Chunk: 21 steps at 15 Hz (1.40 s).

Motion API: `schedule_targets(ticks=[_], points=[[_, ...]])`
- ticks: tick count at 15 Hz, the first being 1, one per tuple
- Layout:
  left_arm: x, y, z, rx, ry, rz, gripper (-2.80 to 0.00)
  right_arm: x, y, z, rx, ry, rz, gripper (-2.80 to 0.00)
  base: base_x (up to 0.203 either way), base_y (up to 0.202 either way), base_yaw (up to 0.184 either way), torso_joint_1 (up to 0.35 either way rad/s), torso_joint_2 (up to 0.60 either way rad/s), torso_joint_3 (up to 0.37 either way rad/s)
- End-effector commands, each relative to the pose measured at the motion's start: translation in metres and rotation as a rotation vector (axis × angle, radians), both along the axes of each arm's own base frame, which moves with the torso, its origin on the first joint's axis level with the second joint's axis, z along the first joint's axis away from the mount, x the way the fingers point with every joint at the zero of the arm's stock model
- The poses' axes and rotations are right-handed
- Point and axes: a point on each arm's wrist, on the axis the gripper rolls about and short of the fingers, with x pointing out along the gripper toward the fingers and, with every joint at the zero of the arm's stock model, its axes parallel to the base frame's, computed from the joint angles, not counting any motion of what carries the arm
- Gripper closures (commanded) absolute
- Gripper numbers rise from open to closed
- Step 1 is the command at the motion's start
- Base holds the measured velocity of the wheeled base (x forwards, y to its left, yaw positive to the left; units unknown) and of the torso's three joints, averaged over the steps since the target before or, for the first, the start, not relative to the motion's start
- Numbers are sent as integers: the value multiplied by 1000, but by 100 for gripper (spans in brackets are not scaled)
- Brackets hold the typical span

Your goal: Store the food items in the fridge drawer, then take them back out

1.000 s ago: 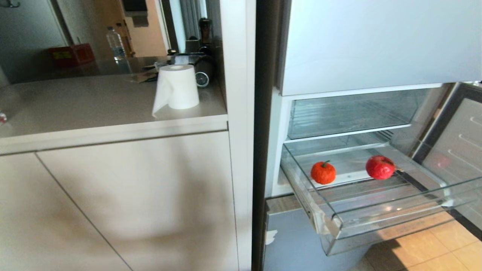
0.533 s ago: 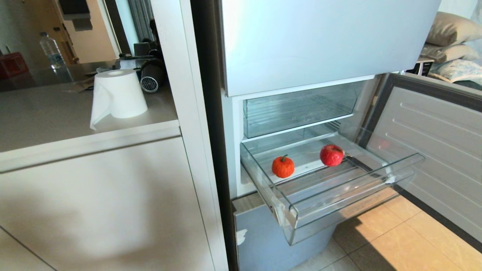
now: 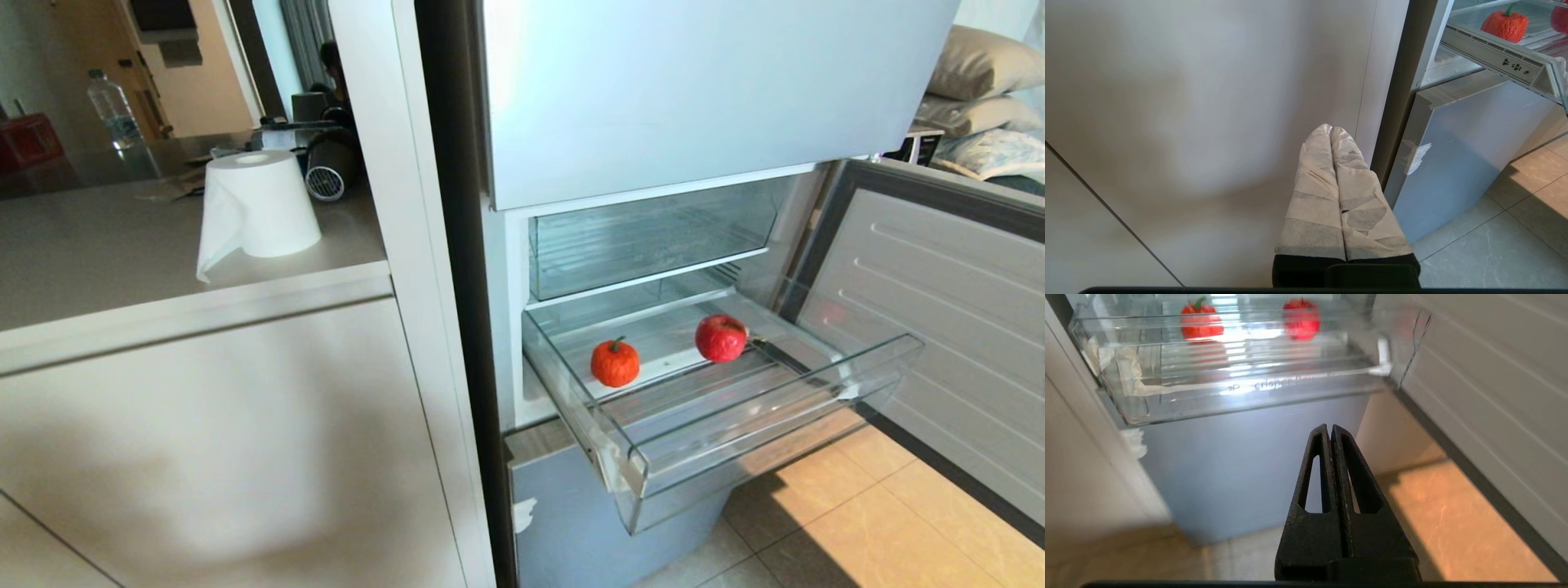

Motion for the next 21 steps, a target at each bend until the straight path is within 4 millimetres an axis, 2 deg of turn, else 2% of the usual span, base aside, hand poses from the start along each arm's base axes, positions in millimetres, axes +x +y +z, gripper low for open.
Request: schedule_targets(ticks=[1,4,6,9,11,14,15,18,21], points=[[0,0,0,0,0,0,0,37,0,31,16,198,1,0,0,0,0,0,0,0],[0,0,0,0,0,0,0,119,1,65,48,453,-6,0,0,0,0,0,0,0],[0,0,0,0,0,0,0,180,2,73,62,555,-12,0,0,0,0,0,0,0],[0,0,0,0,0,0,0,261,3,76,72,542,-12,0,0,0,0,0,0,0],[0,0,0,0,0,0,0,303,5,76,72,504,-7,0,0,0,0,0,0,0],[0,0,0,0,0,0,0,347,9,65,67,508,-2,0,0,0,0,0,0,0],[0,0,0,0,0,0,0,356,10,64,67,505,-1,-280,0,0,0,0,0,0],[0,0,0,0,0,0,0,393,14,64,66,495,8,-280,0,0,0,0,0,0],[0,0,0,0,0,0,0,414,19,69,64,561,10,-280,0,0,0,0,0,0]])
